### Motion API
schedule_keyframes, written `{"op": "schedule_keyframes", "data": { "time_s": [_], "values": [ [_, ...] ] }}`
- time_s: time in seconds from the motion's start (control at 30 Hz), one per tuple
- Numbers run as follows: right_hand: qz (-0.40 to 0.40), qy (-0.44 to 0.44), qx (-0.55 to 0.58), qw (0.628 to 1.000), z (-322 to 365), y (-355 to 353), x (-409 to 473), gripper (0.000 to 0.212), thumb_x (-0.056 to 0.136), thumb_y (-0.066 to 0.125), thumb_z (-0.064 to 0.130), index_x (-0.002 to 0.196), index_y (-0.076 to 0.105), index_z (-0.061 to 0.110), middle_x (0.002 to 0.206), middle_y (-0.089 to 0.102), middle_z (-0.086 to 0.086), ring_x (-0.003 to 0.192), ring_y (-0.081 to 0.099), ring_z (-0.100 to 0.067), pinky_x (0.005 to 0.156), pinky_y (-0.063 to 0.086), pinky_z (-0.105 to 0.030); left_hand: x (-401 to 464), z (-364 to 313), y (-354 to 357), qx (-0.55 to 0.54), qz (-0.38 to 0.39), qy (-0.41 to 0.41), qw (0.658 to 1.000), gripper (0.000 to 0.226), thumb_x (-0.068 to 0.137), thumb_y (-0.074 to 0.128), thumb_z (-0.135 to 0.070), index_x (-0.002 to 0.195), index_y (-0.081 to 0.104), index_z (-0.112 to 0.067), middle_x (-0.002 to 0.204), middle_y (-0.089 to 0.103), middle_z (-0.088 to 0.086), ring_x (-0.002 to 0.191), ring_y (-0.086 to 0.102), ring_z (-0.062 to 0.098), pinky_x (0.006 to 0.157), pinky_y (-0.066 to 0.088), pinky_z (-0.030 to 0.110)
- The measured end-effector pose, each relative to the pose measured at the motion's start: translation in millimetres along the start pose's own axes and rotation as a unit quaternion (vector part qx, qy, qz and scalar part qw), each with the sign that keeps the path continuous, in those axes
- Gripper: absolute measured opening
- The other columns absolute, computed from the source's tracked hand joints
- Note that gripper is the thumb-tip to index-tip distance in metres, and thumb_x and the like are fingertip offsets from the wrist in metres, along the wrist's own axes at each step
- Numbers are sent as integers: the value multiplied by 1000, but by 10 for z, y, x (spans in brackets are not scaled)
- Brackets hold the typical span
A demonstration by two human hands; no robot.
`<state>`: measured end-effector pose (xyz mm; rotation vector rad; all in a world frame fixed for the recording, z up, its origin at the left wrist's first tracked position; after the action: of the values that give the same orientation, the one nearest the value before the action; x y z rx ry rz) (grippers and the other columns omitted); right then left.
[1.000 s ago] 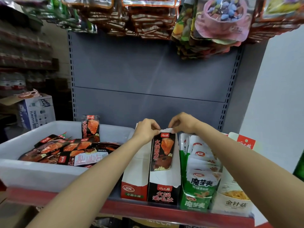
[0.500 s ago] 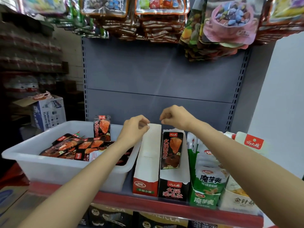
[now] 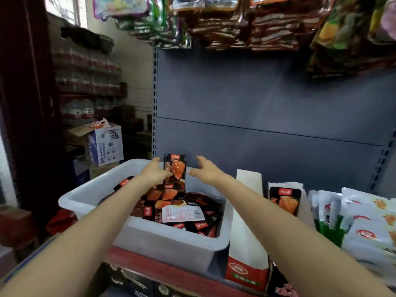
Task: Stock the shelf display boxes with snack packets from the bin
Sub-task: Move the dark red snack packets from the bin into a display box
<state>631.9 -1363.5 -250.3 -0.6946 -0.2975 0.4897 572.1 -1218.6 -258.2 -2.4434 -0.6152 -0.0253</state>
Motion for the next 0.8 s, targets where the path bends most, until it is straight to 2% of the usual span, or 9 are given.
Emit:
{"op": "schedule_keyframes", "data": {
  "time_s": [0.1, 0.27, 0.33, 0.4, 0.43, 0.5, 0.53, 0.63, 0.8],
  "values": [
    [32, 9, 11, 999, -35, 148, 219, 71, 96, 52, 18, 151, 8, 9, 157, 15, -7, 144, 19, -22, 112, 24, -30, 199, 89, 56, -13, 35, -31, 999, 66, 90, 59, -10, 145, 23, -7, 145, 39, 13, 122, 44, 23, 93, 35, 26],
    [10, 1, 57, 998, -6, 251, 404, 58, 95, 50, 4, 146, 22, 4, 138, 45, -20, 128, 44, -30, 101, 36, -33, 384, 181, 193, -60, 66, -51, 995, 56, 87, 61, -3, 137, 35, -9, 128, 49, 4, 120, 45, 21, 88, 33, 25],
    [-14, 23, 67, 997, -52, 262, 473, 56, 93, 56, 9, 143, 31, 1, 129, 53, -19, 123, 49, -30, 101, 37, -35, 429, 205, 201, -68, 62, -60, 994, 64, 85, 64, -3, 140, 31, -8, 137, 47, 8, 124, 43, 23, 91, 34, 28],
    [-41, 21, 55, 997, -79, 277, 539, 25, 91, 60, 14, 113, 62, 2, 103, 62, -12, 105, 57, -24, 89, 42, -32, 434, 200, 177, -85, 43, -62, 994, 70, 85, 63, -2, 144, 26, -6, 143, 42, 12, 129, 41, 25, 96, 34, 29],
    [-61, 18, 42, 997, -69, 257, 527, 12, 91, 60, 14, 91, 66, 3, 86, 59, -8, 90, 56, -20, 78, 40, -28, 428, 190, 169, -97, 38, -58, 993, 68, 85, 63, -1, 144, 29, -6, 142, 43, 12, 128, 42, 25, 96, 35, 29],
    [-107, 26, 40, 993, -65, 195, 459, 31, 92, 57, 11, 62, 51, 9, 65, 45, -1, 69, 43, -15, 62, 32, -27, 364, 132, 139, -117, 20, -30, 993, 58, 85, 63, 1, 138, 40, -7, 136, 49, 9, 123, 46, 22, 92, 36, 25],
    [-125, 21, 52, 991, -65, 159, 403, 36, 93, 55, 10, 59, 43, 11, 62, 40, 0, 64, 38, -14, 58, 31, -26, 314, 94, 96, -117, -2, -12, 993, 52, 85, 64, 0, 133, 45, -7, 132, 52, 8, 120, 48, 21, 90, 37, 24],
    [-167, -6, 124, 978, -8, -25, 147, 26, 93, 53, 12, 68, 48, 15, 71, 48, -7, 72, 46, -19, 70, 42, -31, 145, -39, -53, -99, -77, 44, 991, 29, 84, 68, -7, 110, 55, -9, 114, 57, 8, 108, 53, 21, 89, 39, 26],
    [-223, -49, 181, 957, 186, -512, -676, 25, 94, 51, 12, 71, 55, 22, 80, 62, -11, 79, 64, -30, 76, 57, -46, -453, -576, -69, -88, -99, 165, 977, 13, 86, 66, -11, 86, 53, -14, 81, 61, 1, 84, 59, 19, 77, 44, 29]
  ]
}}
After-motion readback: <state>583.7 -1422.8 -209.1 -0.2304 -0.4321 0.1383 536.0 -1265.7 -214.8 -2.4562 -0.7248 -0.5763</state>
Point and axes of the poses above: each hand's wrist, its own x-axis towards the middle knuckle, its own y-axis out of the palm, z = x × y, the point moved 6 cm from there along x, towards the middle knuckle
